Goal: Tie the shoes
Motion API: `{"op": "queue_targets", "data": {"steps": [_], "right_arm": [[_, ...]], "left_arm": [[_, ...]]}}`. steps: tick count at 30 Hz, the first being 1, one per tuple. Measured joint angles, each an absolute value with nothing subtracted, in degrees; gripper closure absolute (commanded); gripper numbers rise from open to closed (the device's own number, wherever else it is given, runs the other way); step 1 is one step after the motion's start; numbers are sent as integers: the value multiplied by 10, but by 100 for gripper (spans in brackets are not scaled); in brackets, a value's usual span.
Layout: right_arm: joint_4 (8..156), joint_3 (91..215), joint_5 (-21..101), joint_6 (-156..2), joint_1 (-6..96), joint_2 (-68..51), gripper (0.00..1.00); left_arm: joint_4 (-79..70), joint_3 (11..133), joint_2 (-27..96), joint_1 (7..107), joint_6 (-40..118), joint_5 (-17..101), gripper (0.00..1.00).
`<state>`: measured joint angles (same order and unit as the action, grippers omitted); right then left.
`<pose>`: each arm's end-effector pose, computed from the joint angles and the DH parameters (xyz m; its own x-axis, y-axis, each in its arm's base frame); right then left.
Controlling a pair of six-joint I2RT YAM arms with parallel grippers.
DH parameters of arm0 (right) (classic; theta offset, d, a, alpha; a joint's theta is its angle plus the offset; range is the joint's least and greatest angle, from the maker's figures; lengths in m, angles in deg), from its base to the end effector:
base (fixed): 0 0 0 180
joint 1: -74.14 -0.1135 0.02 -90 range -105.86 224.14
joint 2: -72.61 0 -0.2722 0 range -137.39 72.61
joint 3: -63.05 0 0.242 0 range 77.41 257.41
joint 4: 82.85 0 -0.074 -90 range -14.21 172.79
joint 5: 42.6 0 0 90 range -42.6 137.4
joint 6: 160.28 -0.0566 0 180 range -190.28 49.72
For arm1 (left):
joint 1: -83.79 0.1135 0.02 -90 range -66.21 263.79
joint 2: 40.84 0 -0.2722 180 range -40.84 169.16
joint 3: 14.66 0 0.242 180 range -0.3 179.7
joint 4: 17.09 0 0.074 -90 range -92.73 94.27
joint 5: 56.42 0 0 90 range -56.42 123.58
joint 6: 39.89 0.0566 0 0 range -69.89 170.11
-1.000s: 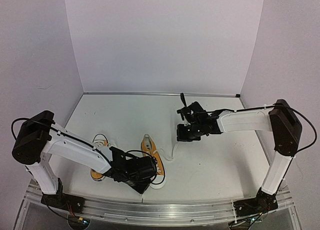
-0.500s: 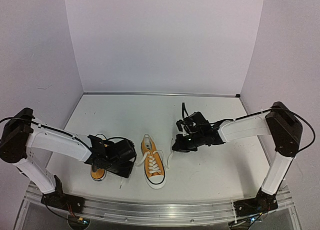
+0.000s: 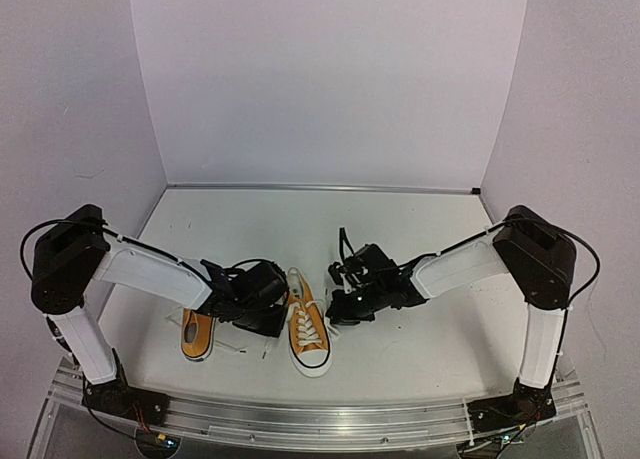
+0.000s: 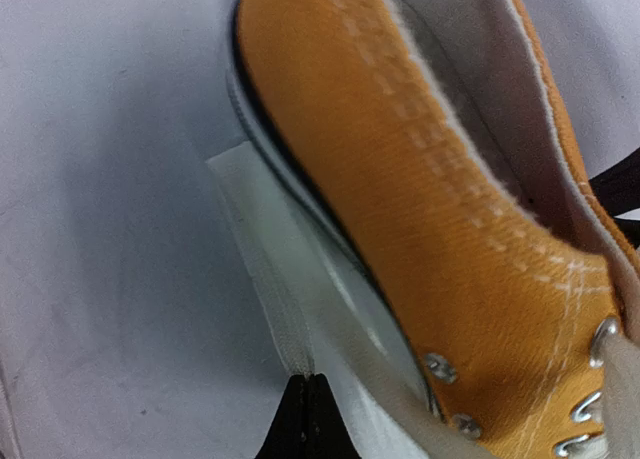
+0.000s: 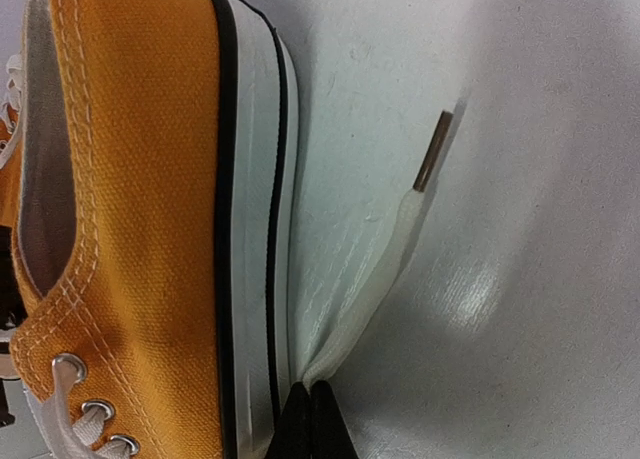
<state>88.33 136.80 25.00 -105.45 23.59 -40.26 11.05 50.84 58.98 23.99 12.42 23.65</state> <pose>0.2363 0.3212 0.1178 -0.8903 -0.2438 -0.3846 -0.4445 0.6493 0.6171 0.1726 -0.2771 0.1302 -0.8489 0.2614 -0.4594 0.3693 0.9152 -0.1617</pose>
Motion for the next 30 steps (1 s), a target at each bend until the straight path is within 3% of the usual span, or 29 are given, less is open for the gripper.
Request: {"op": "queue_targets", "data": {"steps": [22, 30], "right_arm": [[853, 1331, 273, -1041, 291, -359, 100], [826, 1319, 298, -1026, 322, -295, 100]], "left_arm": [[39, 635, 712, 227, 131, 275, 100], [31, 609, 687, 245, 130, 290, 100]]}}
